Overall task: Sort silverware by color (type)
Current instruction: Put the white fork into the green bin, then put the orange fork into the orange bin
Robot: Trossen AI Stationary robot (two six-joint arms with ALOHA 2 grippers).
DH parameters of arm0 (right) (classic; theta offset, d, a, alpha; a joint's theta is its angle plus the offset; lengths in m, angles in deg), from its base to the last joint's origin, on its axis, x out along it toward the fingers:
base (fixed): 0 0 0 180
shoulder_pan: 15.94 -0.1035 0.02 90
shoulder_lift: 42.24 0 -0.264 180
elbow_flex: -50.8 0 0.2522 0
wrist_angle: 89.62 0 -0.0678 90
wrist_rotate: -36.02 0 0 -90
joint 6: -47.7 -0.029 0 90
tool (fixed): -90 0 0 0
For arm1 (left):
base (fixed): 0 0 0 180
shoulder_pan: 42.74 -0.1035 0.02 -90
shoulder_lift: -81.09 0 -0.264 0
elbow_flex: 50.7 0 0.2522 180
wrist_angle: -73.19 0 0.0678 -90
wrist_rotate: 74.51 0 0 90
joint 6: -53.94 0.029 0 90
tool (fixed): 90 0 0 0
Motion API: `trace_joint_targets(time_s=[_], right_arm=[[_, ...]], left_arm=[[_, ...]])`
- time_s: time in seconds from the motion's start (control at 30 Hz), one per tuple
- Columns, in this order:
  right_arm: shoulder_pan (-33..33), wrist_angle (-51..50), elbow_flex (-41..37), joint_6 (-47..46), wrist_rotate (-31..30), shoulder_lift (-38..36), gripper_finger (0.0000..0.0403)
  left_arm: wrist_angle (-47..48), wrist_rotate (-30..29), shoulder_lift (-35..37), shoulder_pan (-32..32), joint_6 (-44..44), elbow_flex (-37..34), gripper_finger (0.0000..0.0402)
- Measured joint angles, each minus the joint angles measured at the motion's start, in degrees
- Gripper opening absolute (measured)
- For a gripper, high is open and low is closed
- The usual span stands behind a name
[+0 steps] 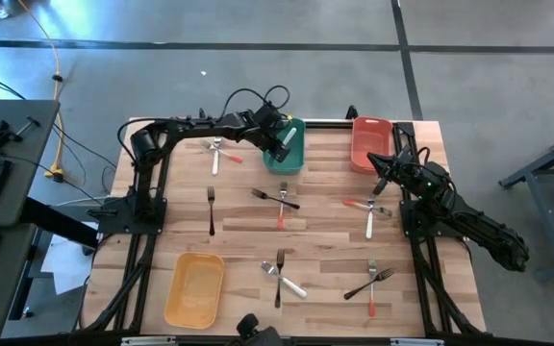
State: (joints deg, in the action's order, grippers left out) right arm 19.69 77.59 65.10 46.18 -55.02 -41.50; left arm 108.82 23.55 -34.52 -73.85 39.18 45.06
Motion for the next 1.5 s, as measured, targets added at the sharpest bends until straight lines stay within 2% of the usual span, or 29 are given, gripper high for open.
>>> trace_joint_targets(time_s=[0.13,0.23,0.4,0.6,0.7,0.97,1.23,1.5], right_arm=[[0.0,0.0,-0.01,0.02,0.0,0.0,0.0],[0.0,0.0,-0.02,0.0,0.0,0.0,0.0],[-0.01,0.0,-0.01,0.02,0.0,0.0,0.0],[-0.02,0.0,0.0,0.01,0.01,0.0,0.0],[-0.02,0.0,-0.02,0.02,0.0,0.0,0.0],[0.0,0.0,-0.01,0.01,0.0,0.0,0.0],[0.0,0.0,-0.02,0.0,0.0,0.0,0.0],[-0.02,0.0,-0.02,0.02,0.0,0.0,0.0]], left_arm=[[0.55,0.17,0.2,0.07,3.7,0.0,0.0073],[2.6,-1.48,0.5,0.39,7.05,0.0,0.0071],[2.93,-4.42,1.37,1.25,12.9,-0.06,0.0043],[0.14,-8.75,6.29,2.86,18.3,-1.38,0.0004],[-9.42,-10.53,11.0,3.46,17.94,-7.72,0.0003],[-36.67,-10.69,27.09,5.86,17.88,-32.92,0.0001],[-49.45,-10.69,45.16,13.33,17.82,-55.5,0.0],[-59.63,-10.89,57.23,23.57,17.77,-69.12,0.0]])
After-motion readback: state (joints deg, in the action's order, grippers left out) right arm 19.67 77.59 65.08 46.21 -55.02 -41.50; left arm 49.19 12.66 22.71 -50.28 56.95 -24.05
